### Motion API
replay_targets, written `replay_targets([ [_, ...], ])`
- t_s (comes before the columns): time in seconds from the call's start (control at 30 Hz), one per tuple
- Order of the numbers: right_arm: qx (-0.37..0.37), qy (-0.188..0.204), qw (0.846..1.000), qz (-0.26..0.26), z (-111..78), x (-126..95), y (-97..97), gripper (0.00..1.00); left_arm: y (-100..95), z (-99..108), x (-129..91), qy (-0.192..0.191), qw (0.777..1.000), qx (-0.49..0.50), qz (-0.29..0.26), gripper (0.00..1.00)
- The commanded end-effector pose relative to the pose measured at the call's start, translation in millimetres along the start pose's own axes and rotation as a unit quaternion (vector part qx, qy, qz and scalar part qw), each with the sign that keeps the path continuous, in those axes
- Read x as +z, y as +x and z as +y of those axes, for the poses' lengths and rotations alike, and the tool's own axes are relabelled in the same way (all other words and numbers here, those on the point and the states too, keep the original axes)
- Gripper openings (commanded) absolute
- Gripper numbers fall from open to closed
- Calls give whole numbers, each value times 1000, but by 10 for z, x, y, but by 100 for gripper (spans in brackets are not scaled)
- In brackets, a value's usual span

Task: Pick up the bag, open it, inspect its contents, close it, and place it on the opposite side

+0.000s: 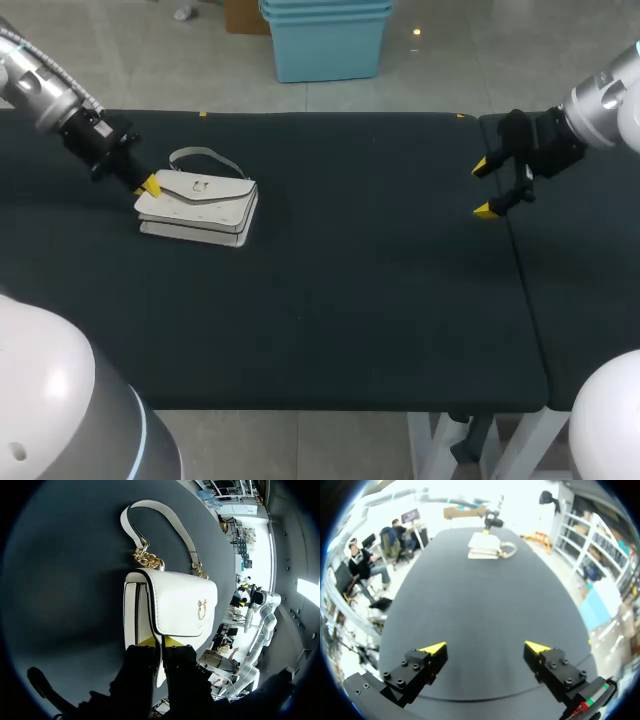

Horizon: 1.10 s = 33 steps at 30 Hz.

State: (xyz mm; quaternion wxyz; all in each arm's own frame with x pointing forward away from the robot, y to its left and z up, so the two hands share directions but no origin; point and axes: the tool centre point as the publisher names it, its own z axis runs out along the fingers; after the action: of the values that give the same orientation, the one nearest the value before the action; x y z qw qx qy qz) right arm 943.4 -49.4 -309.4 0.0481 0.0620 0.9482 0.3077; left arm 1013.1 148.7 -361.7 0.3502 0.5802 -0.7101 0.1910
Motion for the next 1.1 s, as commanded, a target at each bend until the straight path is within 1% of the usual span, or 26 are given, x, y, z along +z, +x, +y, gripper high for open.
replay_targets([
  [0.03, 0, -1, 1000, 1, -1, 3, -6, 100, 108, 111, 118, 32, 999, 2, -4, 0],
  [0.17, 0, -1, 1000, 1, -1, 3, -6, 100, 243, 171, 275, 64, 998, -2, -7, 0],
  [0.3, 0, -1, 1000, 1, -1, 3, -6, 100, 354, 210, 397, 89, 996, -5, 6, 0],
  [0.47, 0, -1, 1000, 1, -1, 3, -6, 100, 497, 251, 508, 86, 996, 2, 2, 0],
  [0.57, 0, -1, 1000, 1, -1, 3, -6, 100, 548, 288, 569, 89, 996, -4, -6, 0],
  [1.1, 0, -1, 1000, 1, -1, 3, -6, 100, 554, 295, 580, 93, 996, -6, -10, 0],
])
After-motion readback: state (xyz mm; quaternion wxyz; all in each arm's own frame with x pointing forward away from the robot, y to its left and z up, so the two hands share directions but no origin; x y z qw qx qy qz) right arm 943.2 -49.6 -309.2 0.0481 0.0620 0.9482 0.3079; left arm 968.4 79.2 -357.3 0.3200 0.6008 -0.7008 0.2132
